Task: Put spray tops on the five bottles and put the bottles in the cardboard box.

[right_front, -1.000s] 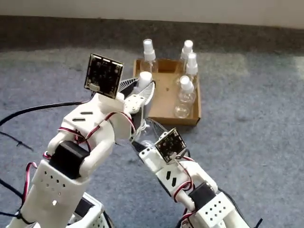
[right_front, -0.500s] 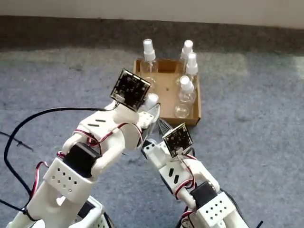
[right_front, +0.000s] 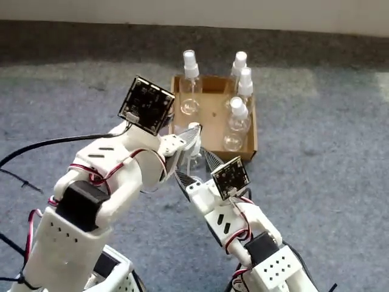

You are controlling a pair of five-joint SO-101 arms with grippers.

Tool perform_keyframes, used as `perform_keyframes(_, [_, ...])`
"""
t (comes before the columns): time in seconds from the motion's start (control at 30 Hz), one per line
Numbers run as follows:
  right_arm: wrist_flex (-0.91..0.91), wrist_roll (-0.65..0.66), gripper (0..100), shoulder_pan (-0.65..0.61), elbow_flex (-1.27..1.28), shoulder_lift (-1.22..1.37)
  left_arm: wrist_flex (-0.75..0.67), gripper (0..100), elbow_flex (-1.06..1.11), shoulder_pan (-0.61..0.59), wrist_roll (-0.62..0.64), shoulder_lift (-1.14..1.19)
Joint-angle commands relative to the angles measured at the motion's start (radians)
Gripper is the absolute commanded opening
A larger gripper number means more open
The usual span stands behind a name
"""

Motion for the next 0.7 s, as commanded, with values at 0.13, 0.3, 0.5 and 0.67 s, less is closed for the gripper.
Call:
perform_keyframes(0.13, [-0.021,-0.008,0.4,0.013,-0.013,0.002,-0.020,18,-0.059,-0.004,-0.026,-0.004])
perform_keyframes(0.3, [-0.021,-0.008,0.4,0.013,-0.013,0.002,-0.071,18,0.064,-0.010,-0.072,-0.007])
perform_keyframes(0.5, [-0.021,-0.008,0.4,0.013,-0.015,0.002,-0.068,18,0.148,-0.012,-0.072,-0.018])
perform_keyframes(0.67, [-0.021,-0.008,0.4,0.013,-0.015,0.002,-0.043,18,0.148,-0.004,-0.072,-0.044])
